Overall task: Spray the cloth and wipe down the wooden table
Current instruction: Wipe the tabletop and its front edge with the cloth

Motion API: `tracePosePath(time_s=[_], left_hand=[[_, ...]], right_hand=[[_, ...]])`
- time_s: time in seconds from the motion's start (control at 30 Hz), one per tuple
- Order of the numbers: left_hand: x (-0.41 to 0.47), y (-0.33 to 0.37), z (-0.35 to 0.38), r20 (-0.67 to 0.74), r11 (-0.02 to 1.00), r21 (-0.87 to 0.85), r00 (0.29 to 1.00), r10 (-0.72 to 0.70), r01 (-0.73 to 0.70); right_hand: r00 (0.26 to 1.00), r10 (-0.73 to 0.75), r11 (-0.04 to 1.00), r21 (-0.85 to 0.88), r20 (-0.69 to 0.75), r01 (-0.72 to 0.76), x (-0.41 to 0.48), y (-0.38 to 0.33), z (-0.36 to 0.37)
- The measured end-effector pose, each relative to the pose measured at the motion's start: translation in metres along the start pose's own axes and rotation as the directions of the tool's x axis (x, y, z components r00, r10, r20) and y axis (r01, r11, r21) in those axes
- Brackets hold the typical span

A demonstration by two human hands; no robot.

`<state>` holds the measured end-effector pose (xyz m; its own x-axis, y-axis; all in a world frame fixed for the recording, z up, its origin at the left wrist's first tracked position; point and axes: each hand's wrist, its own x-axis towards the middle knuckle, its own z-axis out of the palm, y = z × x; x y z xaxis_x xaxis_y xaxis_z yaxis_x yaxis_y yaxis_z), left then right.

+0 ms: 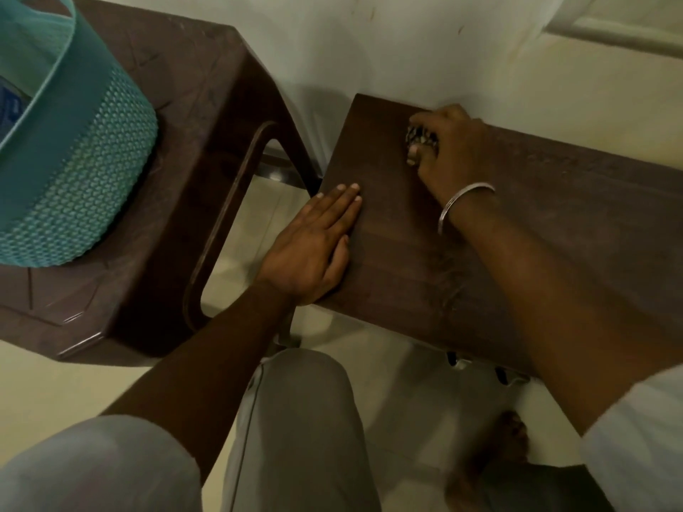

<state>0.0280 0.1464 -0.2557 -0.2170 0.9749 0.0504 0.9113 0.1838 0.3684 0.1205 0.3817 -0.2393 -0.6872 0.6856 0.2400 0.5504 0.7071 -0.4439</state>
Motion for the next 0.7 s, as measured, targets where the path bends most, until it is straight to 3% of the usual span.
tracePosePath(time_s=[0.2, 0.43, 0.7], left_hand=[[0.001, 0.000, -0.001, -0.008, 1.000, 0.001, 1.000, 0.002, -0.002], [0.000, 0.002, -0.001, -0.005, 1.000, -0.002, 1.000, -0.001, 0.001], [0.002, 0.001, -0.001, 0.016, 1.000, 0.004, 1.000, -0.009, 0.009]], right_hand=[[0.996, 0.092, 0.994, -0.060, -0.006, -0.092, 0.027, -0.001, -0.001], [0.998, -0.051, 0.998, -0.036, 0.020, 0.052, -0.015, -0.005, 0.001], [0.997, 0.077, 0.997, -0.030, 0.012, -0.077, 0.004, -0.009, 0.000]])
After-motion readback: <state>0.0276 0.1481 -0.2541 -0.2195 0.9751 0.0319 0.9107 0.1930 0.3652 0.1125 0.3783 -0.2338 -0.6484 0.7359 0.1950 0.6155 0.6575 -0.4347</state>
